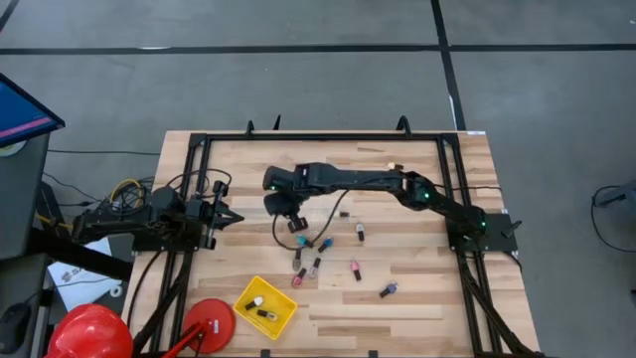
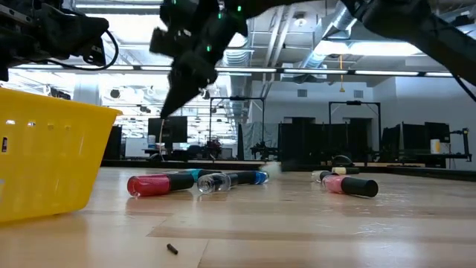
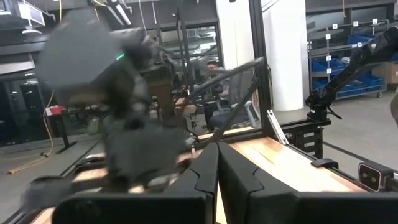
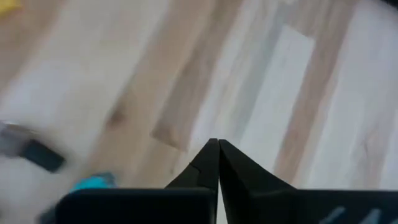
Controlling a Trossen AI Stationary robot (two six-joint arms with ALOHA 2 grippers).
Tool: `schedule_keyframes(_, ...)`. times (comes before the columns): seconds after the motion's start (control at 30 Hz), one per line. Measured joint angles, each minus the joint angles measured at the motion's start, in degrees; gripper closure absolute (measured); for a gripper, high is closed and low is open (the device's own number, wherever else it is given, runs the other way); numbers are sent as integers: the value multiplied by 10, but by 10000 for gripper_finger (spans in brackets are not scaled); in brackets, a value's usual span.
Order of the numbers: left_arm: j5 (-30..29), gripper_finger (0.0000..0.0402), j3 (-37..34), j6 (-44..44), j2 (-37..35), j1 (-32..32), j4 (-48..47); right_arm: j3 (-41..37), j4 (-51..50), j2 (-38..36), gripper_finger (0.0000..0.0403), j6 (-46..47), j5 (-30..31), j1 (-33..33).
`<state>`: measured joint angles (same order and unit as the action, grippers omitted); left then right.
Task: Pick & Place Nail Polish
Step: Put the white nail polish into the yellow basket
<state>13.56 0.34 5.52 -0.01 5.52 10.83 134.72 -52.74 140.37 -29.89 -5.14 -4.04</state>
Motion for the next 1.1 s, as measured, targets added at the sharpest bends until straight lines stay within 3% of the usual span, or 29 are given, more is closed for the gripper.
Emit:
schedule_keyframes(0.13,0,401,0,0,0,0,1,0,-59,-28,400,10,9,12)
schedule_keyframes(0.3,0,401,0,0,0,0,1,-3,-234,-71,402,61,12,-12)
schedule_keyframes(0.43,0,401,0,0,0,0,2,-54,-304,-149,402,130,12,-41)
schedule_keyframes(0.57,0,401,0,0,0,0,5,-182,-268,-262,403,185,67,-49)
schedule_keyframes(0.7,0,401,0,0,0,0,5,-364,-148,-381,401,284,137,-43)
schedule_keyframes(0.83,0,401,0,0,0,0,6,-539,-50,-465,385,419,151,-38)
schedule_keyframes(0.93,0,401,0,0,0,0,7,-640,-20,-501,342,516,151,-30)
schedule_keyframes(1.1,0,401,0,0,0,0,8,-753,53,-513,235,653,154,-3)
